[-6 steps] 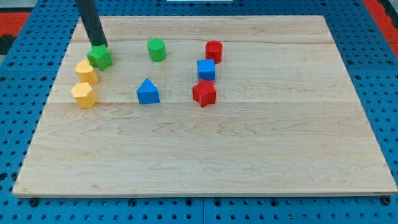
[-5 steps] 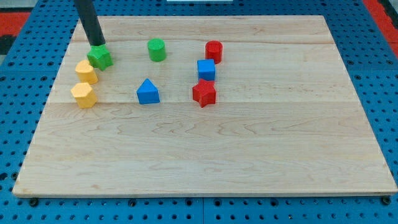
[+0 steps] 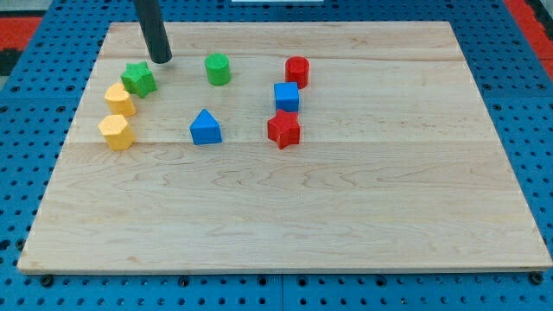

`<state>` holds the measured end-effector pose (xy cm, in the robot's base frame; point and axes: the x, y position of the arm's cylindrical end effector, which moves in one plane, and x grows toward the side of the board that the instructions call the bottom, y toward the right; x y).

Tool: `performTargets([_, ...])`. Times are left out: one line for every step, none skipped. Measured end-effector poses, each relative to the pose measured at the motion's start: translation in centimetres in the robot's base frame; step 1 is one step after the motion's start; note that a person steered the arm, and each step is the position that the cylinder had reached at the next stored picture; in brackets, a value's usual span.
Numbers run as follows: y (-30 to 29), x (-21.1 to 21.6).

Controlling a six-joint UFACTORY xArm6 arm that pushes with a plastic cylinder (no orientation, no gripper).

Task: Push the green circle towards the top right of the board

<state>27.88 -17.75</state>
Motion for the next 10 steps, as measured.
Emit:
performTargets([0.7,2.2])
performTargets([2.3,5.1])
performTargets([13.1,-0.9])
performTargets([26.1,-2.2])
performTargets([28.8,-1.7])
performTargets([29.0,2.4])
performTargets([33.6,0.4])
performTargets([33.8,-1.2])
performTargets([30.5,4.4])
performTargets([23.3,9.6])
